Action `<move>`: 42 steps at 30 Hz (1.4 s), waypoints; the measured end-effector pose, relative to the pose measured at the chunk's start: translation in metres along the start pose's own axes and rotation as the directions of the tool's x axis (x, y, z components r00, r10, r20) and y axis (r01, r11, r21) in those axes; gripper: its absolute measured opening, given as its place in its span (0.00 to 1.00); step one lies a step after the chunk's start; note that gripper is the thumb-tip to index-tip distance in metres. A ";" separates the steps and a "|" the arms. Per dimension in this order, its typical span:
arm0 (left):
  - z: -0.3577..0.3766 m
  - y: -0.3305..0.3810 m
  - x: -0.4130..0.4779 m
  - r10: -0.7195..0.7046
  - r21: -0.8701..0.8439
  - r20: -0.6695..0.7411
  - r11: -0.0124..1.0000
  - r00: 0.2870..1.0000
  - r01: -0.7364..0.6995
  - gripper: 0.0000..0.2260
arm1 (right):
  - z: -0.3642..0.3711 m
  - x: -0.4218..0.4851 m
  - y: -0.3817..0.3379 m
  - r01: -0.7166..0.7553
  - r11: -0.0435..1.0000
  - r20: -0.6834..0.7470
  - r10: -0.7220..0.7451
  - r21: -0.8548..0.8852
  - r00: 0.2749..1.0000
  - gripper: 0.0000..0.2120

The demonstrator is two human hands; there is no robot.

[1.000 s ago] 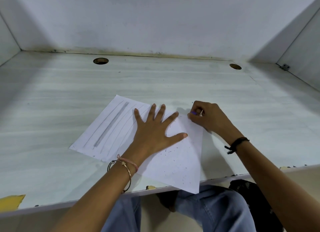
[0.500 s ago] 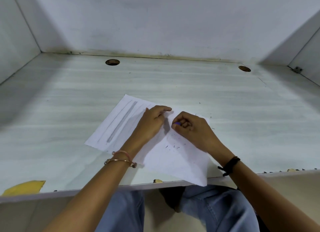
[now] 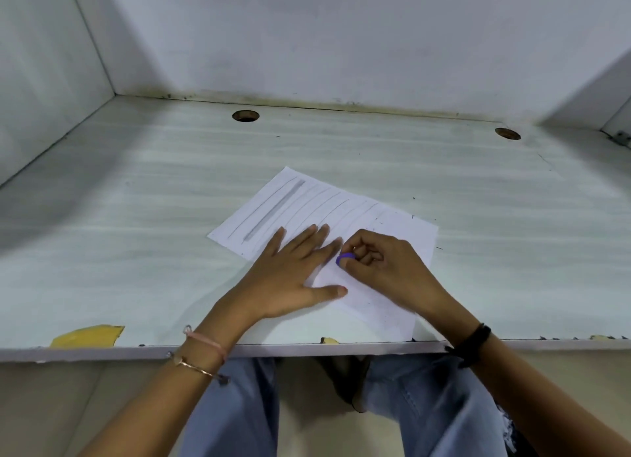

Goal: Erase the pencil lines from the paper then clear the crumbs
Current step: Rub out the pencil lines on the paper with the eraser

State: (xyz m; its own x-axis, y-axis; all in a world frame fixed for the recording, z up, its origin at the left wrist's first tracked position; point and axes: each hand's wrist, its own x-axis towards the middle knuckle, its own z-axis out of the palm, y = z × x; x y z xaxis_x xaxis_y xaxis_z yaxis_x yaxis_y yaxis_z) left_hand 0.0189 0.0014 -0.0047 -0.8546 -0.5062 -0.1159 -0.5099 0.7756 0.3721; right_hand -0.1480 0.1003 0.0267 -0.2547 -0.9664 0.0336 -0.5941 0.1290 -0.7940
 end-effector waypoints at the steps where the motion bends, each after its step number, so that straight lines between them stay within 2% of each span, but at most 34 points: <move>1: 0.003 0.001 -0.001 -0.003 0.049 -0.008 0.999 1.000 0.003 0.38 | 0.001 -0.002 -0.001 0.012 1.000 0.010 -0.011 -0.009 1.000 0.02; 4: 0.010 0.002 -0.004 -0.002 0.107 -0.062 0.994 0.998 0.008 0.44 | -0.001 -0.005 -0.003 0.044 0.997 0.051 -0.041 -0.063 0.998 0.03; 10: 0.013 0.001 -0.003 0.010 0.139 -0.100 0.990 0.995 0.004 0.45 | 0.002 -0.005 -0.010 0.080 0.990 0.091 -0.069 -0.120 0.993 0.03; 14: 0.012 0.001 -0.001 0.016 0.180 -0.084 0.984 0.996 0.000 0.46 | 0.001 -0.007 -0.023 0.130 0.982 0.267 -0.091 -0.133 0.959 0.02; 18: 0.013 0.002 -0.001 0.013 0.153 -0.092 0.988 0.996 0.001 0.45 | -0.006 0.009 -0.022 0.121 0.962 0.139 -0.088 -0.243 0.986 0.02; 22: 0.012 0.001 -0.002 0.015 0.155 -0.087 0.988 0.996 -0.002 0.46 | -0.001 0.000 -0.033 0.158 0.963 0.360 -0.070 -0.219 0.930 0.00; 23: 0.012 0.001 -0.002 0.017 0.156 -0.088 0.988 0.996 -0.003 0.46 | -0.002 0.003 -0.032 0.156 0.961 0.353 -0.068 -0.227 0.933 0.01; 26: 0.012 0.001 -0.002 0.016 0.152 -0.087 0.988 0.996 -0.002 0.45 | -0.010 0.016 -0.024 0.108 0.958 0.166 -0.066 -0.264 0.984 0.02; 27: 0.012 0.001 -0.002 0.016 0.148 -0.088 0.989 0.996 -0.003 0.45 | -0.010 0.016 -0.024 0.106 0.957 0.153 -0.066 -0.270 0.986 0.02; 31: 0.012 0.001 -0.002 0.024 0.149 -0.087 0.989 0.996 -0.011 0.47 | 0.000 0.000 -0.031 0.158 0.964 0.339 -0.079 -0.212 0.937 0.01; 35: 0.011 0.003 -0.003 0.013 0.146 -0.080 0.989 0.997 -0.001 0.45 | -0.009 0.016 -0.020 0.085 0.971 0.140 -0.054 -0.225 0.989 0.01; 36: 0.011 0.003 -0.003 0.013 0.144 -0.080 0.990 0.997 -0.001 0.45 | -0.008 0.016 -0.021 0.091 0.970 0.146 -0.059 -0.225 0.988 0.01; 39: 0.011 0.003 -0.003 0.015 0.139 -0.083 0.990 0.996 -0.004 0.47 | 0.002 0.003 -0.029 0.144 0.969 0.332 -0.070 -0.203 0.941 0.01; 40: 0.011 0.003 -0.003 0.014 0.139 -0.085 0.990 0.996 -0.002 0.47 | 0.002 0.003 -0.029 0.144 0.968 0.344 -0.066 -0.206 0.937 0.02; 42: 0.011 0.003 -0.002 0.011 0.150 -0.083 0.989 0.996 0.002 0.46 | -0.005 0.013 -0.020 0.107 0.968 0.212 -0.058 -0.227 0.975 0.02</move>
State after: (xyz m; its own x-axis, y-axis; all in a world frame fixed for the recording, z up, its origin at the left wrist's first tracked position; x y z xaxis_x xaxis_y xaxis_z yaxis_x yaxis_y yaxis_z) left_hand 0.0185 0.0088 -0.0139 -0.8488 -0.5275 -0.0351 -0.5205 0.8223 0.2299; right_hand -0.1434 0.0861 0.0466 -0.0518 -0.9974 -0.0498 -0.7753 0.0716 -0.6275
